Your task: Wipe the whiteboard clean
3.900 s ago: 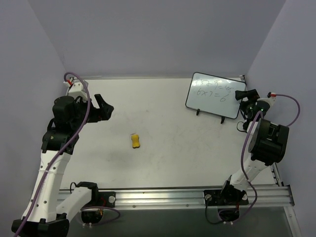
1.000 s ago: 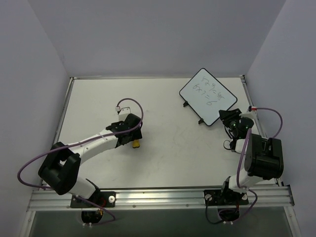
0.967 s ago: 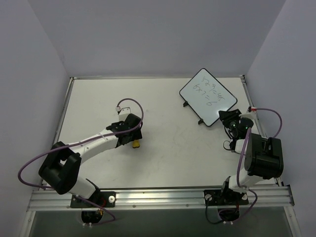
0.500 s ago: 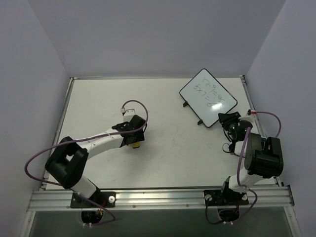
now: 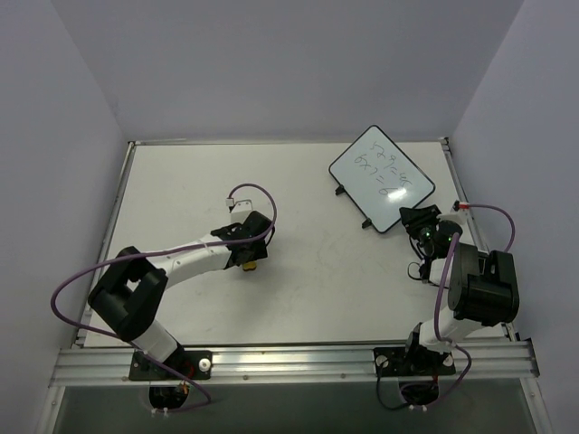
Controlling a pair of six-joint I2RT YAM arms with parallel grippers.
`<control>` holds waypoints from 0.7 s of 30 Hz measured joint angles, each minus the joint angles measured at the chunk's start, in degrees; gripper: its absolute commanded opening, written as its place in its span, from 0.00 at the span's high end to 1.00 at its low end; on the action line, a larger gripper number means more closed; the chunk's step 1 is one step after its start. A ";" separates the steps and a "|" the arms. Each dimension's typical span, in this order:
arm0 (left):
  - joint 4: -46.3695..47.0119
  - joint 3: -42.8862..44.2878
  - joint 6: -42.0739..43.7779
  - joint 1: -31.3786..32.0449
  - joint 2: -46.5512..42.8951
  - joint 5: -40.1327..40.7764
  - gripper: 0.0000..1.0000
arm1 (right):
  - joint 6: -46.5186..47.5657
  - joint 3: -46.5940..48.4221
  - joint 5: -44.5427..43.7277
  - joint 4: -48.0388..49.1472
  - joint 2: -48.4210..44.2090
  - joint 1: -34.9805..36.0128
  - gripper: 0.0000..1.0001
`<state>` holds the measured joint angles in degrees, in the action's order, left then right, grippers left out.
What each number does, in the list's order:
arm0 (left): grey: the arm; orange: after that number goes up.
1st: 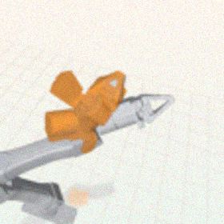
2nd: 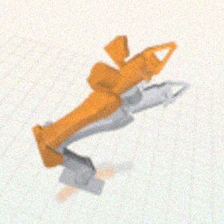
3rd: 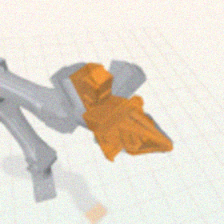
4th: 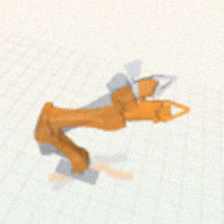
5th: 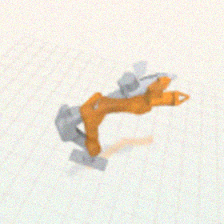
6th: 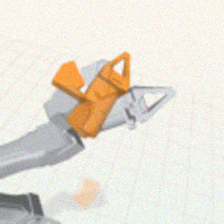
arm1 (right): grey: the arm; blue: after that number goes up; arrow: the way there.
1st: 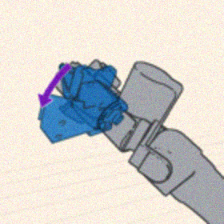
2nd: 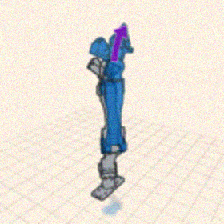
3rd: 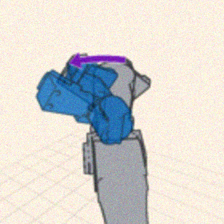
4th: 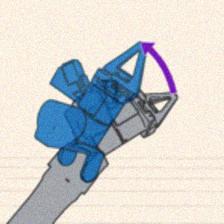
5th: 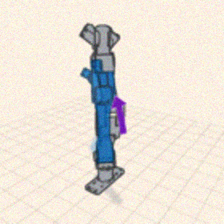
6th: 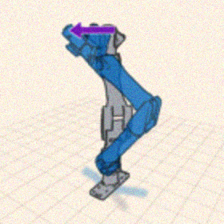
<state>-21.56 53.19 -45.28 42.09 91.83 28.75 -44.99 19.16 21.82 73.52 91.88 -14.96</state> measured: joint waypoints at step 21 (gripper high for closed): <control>0.98 0.00 -1.55 0.00 2.69 -0.02 0.40 | -0.13 -0.68 0.02 0.02 0.00 -0.39 0.74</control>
<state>-20.58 53.19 -46.83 42.09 94.52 28.73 -45.12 18.48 21.85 73.54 91.88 -15.35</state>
